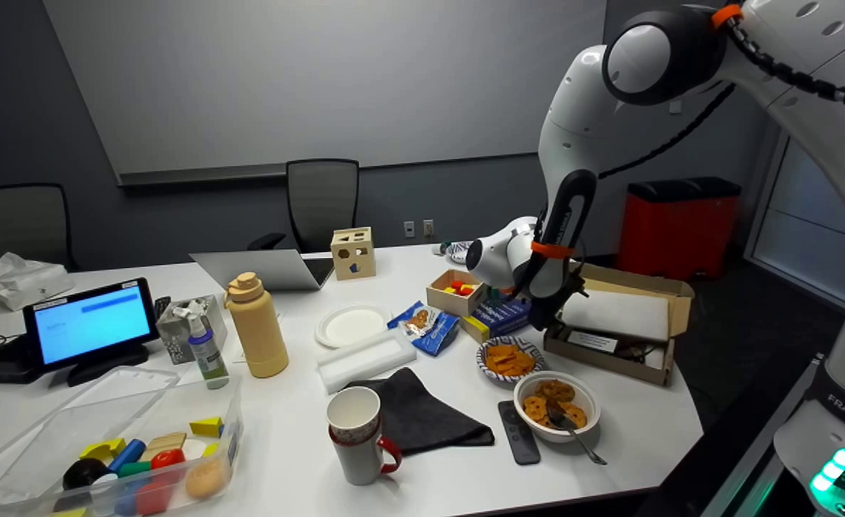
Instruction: Open the cardboard box and take the packing foam out of it
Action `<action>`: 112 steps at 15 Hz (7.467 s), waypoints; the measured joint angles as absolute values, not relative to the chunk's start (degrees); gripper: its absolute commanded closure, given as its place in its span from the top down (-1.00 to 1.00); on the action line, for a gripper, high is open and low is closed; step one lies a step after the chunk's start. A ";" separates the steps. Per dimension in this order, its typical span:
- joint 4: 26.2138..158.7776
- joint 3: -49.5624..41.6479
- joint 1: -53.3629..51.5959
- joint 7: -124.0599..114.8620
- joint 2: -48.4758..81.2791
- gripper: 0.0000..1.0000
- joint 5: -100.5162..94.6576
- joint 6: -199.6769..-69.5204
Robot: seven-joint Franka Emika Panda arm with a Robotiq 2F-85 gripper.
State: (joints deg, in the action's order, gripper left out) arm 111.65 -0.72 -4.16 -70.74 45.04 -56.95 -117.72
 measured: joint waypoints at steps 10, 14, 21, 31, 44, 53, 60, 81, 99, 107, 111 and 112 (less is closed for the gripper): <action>111.58 -0.78 -3.70 -66.86 44.04 1.00 -57.01 -125.78; 114.10 -1.22 -2.71 -62.65 42.30 1.00 -57.01 -134.58; 115.74 -3.44 -2.77 -57.32 41.65 1.00 -57.01 -140.23; 115.83 -6.64 -5.94 -53.87 42.08 1.00 -61.58 -138.91; 115.29 -3.83 -6.17 -41.30 41.91 1.00 -55.40 -125.56; 115.65 -3.64 -4.77 -40.09 41.84 1.00 -55.33 -134.13; 115.73 -5.79 -4.06 -35.68 41.81 1.00 -55.97 -138.43; 118.60 -7.27 -4.14 -38.63 42.21 0.39 -75.94 -141.73; 119.26 -4.27 -2.24 -46.86 39.09 -0.94 -79.46 -140.57; 119.30 -1.17 -3.40 -42.39 30.79 -0.94 -67.28 -126.96; 118.64 -0.49 -5.39 -42.87 27.09 -0.94 -67.16 -123.27; 118.21 -0.19 -5.92 -43.41 26.63 -0.94 -67.24 -122.95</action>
State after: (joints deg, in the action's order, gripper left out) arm 118.21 -0.19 -5.92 -43.41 26.63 -67.24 -122.95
